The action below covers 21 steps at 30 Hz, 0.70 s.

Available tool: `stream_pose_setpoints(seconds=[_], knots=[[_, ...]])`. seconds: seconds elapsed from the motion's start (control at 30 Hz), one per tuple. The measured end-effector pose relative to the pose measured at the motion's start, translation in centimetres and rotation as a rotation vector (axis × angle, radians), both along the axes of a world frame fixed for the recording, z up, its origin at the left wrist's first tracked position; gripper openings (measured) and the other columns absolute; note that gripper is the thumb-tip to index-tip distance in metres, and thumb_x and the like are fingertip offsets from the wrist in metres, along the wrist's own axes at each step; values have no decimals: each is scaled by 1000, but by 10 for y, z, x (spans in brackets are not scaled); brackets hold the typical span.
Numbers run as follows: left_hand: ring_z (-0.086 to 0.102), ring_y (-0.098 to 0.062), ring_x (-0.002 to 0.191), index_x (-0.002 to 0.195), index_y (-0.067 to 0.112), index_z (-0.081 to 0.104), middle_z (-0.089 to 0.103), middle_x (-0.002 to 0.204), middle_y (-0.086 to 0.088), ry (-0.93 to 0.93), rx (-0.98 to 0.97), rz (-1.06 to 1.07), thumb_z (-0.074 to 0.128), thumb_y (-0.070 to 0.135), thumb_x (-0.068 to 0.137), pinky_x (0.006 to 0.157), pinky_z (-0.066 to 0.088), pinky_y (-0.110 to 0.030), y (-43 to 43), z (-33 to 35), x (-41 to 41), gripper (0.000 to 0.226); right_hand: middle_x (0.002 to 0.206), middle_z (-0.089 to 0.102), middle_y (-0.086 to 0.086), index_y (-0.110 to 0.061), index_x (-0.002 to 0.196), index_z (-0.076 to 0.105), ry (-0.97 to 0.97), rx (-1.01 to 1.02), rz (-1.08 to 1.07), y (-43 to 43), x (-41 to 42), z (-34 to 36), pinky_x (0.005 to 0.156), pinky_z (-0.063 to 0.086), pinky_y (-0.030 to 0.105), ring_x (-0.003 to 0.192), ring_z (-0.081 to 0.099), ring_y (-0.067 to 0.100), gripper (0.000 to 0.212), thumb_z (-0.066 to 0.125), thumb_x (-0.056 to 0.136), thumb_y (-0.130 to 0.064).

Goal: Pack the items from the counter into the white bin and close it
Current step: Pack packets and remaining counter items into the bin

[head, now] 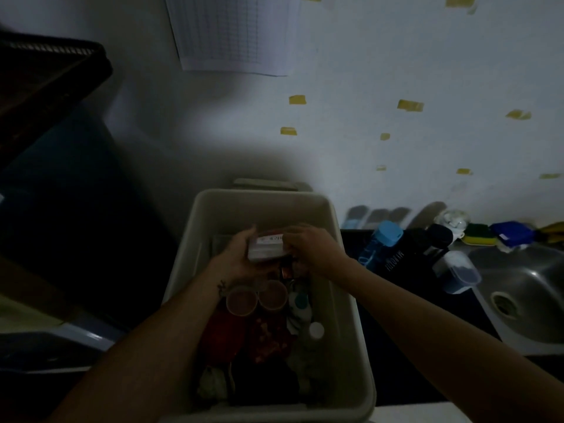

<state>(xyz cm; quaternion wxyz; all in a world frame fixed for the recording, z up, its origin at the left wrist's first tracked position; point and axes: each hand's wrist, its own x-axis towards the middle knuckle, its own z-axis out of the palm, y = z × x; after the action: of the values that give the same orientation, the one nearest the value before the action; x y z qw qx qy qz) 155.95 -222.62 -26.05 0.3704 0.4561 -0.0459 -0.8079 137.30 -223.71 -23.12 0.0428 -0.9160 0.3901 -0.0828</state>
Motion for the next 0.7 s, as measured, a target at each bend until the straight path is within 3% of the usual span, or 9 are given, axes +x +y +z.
stream_pose_setpoints(seconds=[0.1,0.23,0.3,0.4,0.47,0.6,0.7], knots=[[60,-32,90,136,-1,48,60,114,-22,-213,-85,-71,51,29,99,90,48,-45,-9,-8,-7,48,113,65,3,-20,88,64,64,30,-4,0,-1,-7,72,55,32,100,63,23,14,74,78,-24],[57,-40,112,134,-2,49,55,132,-25,-292,-138,-66,52,23,99,104,42,-55,-15,-27,-20,43,114,59,1,-20,98,63,180,61,-125,7,0,-25,71,48,28,100,58,20,18,70,82,-26],[57,-42,117,137,1,46,56,132,-25,-352,-157,-22,58,22,96,99,45,-56,-17,-40,-25,47,116,57,3,-20,106,63,249,96,-174,12,2,-34,76,53,32,103,57,22,21,68,86,-21],[62,-40,109,140,8,43,60,129,-21,-447,-204,56,66,22,91,85,53,-52,-21,-58,-28,56,123,53,6,-17,116,61,306,147,-222,16,5,-41,83,55,39,110,52,26,27,64,89,-17],[64,-37,105,140,12,45,61,128,-18,-496,-236,80,68,23,90,86,54,-51,-21,-66,-30,56,131,49,7,-15,120,61,292,156,-230,15,8,-44,89,54,41,117,49,28,28,61,92,-18],[67,-25,93,135,18,53,66,120,-9,-691,-334,50,70,30,88,74,56,-36,-16,-78,-27,52,153,28,10,-13,126,63,276,179,-222,17,16,-54,103,46,41,133,36,30,33,58,94,-18],[65,-25,98,131,13,54,65,120,-9,-780,-416,22,60,31,95,78,53,-33,-13,-82,-33,41,158,20,13,-13,124,64,269,181,-252,17,17,-61,113,36,40,141,28,32,31,57,95,-16]])
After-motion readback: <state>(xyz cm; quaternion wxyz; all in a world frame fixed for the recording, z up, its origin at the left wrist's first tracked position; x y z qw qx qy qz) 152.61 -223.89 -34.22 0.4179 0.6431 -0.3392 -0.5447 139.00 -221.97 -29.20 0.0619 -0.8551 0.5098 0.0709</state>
